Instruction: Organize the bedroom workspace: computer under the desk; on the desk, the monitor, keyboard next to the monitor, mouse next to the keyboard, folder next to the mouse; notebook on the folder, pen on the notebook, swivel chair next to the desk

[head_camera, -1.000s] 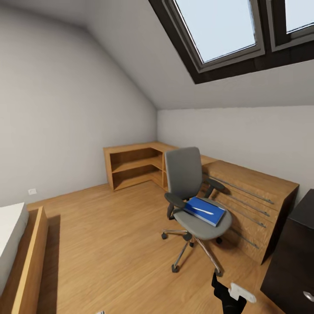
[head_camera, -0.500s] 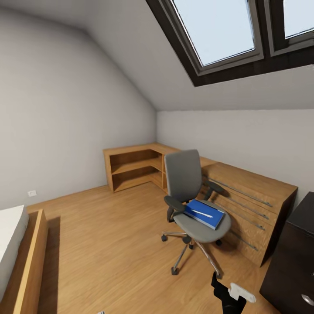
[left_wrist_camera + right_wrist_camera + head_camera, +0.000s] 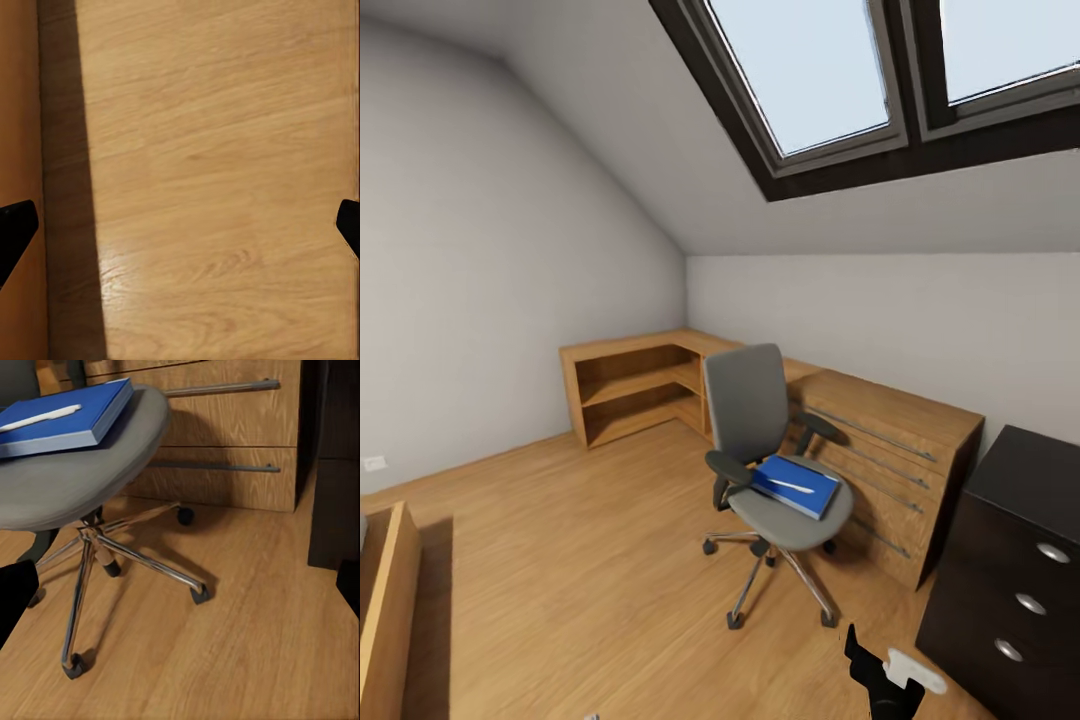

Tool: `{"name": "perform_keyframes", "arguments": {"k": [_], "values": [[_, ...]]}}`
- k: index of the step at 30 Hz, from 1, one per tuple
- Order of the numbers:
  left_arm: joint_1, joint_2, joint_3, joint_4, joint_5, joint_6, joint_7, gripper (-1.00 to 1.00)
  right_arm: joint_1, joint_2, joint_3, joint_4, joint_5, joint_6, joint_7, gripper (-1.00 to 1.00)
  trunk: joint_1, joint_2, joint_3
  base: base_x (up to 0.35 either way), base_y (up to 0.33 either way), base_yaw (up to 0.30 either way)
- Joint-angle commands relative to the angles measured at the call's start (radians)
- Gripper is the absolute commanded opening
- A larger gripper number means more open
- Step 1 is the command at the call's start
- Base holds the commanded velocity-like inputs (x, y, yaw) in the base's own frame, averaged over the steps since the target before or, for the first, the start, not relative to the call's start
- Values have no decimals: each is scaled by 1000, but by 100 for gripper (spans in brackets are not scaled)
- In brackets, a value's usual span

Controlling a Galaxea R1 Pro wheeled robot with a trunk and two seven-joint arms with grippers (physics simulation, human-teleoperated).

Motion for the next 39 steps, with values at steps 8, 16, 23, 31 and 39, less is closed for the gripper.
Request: {"name": "perform_keyframes", "arguments": {"k": [8, 16, 23, 31, 39], "values": [[0, 0, -3, 12, 9, -8, 2, 100, -1, 1, -8, 2, 9, -3, 0, 100, 0, -1, -1, 0, 0, -267], [0, 0, -3, 18, 9, -8, 2, 100, -1, 1, -8, 2, 24, -3, 0, 100, 0, -1, -1, 0, 0, -269], [0, 0, -3, 19, 9, -8, 2, 100, -1, 1, -8, 3, 67, -2, 0, 100, 0, -1, -1, 0, 0, -228], [0, 0, -3, 23, 9, -8, 2, 100, -1, 6, -8, 4, 96, -3, 1, 100, 0, -1, -2, 0, 0, -31], [0, 0, -3, 25, 9, -8, 2, 100, -1, 7, -9, 4, 101, -2, -2, 100, 0, -1, -2, 0, 0, 0]]}}
